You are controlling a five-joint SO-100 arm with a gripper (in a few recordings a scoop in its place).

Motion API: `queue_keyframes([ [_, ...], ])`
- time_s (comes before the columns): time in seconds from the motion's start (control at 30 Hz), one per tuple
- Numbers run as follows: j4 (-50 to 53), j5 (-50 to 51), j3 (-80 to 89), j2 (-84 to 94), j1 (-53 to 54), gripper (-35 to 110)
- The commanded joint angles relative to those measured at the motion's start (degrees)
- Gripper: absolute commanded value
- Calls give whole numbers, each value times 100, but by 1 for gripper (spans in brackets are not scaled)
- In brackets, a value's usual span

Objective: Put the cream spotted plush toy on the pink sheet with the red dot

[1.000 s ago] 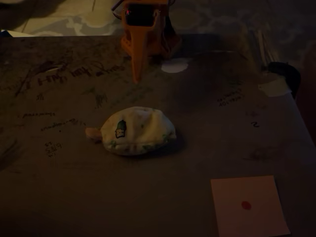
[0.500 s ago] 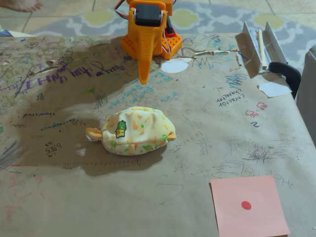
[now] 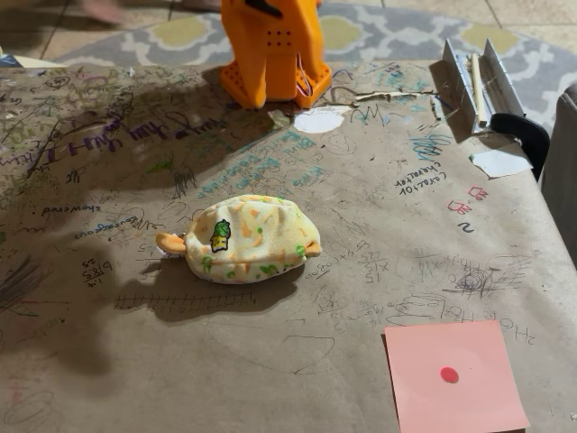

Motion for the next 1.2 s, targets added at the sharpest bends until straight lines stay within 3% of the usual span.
queue_keyframes([
  [0.0,-554,-2320,-308,-1046,272,37],
  [0.2,-1415,-3683,-396,-2813,606,36],
  [0.5,-2848,-3621,-1195,-5309,686,36],
  [0.63,-2769,-3252,-1978,-6548,606,36],
  [0.7,-2654,-3507,-1907,-6732,615,30],
  [0.83,-2435,-3709,-1942,-7031,650,3],
  [0.93,-2259,-3691,-2004,-7058,747,0],
  [1.0,-2531,-3428,-1749,-6812,773,0],
  [1.17,-4254,-1283,-1046,-5493,571,0],
])
